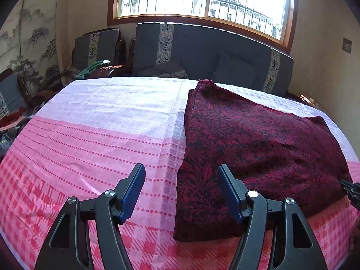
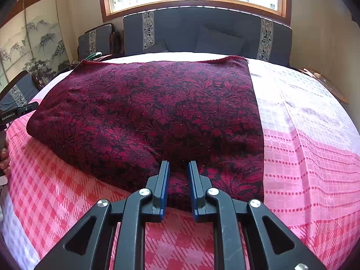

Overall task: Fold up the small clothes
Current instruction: 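Grasp the side of the folded red sweater with the left tool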

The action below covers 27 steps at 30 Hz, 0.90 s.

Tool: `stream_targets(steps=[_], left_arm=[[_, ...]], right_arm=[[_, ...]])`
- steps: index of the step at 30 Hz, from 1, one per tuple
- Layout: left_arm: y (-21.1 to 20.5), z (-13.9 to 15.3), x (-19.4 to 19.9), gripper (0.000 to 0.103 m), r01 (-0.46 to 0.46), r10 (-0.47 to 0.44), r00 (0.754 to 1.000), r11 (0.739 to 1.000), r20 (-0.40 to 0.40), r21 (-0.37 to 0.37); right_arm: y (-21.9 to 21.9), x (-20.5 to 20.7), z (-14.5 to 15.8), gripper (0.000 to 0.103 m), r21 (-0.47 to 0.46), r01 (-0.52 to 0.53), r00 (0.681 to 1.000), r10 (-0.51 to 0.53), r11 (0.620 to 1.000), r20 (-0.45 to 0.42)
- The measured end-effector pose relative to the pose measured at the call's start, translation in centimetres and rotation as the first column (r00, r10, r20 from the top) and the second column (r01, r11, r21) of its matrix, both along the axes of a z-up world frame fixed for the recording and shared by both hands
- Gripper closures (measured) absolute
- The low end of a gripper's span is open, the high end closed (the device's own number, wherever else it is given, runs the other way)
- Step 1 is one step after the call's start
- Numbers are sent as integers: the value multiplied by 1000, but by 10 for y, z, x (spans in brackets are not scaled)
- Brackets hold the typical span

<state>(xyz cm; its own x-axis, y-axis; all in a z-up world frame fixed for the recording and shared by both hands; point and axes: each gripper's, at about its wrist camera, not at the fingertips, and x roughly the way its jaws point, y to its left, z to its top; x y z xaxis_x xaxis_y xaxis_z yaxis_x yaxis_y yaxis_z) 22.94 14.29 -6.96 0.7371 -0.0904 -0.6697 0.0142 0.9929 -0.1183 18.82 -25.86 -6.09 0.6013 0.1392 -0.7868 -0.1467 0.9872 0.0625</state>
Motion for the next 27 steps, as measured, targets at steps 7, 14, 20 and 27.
stream_targets(steps=[7,14,20,27], left_arm=[[-5,-5,11,36,39,-38,999,998,-18,41],[-3,-18,27,36,156,-159,983,987,-93,-41],[21,-29,57,36,319,-387,910,883,-148,-345],[65,-50,96,46,338,-526,842,689,-122,-641]], right_arm=[[-1,0,0,85,0,2,1000,-2,1000,0],[-2,1,0,81,2,2,1000,-2,1000,0],[-3,1,0,75,2,10,1000,-10,1000,1],[0,-4,2,64,5,28,1000,-28,1000,6]])
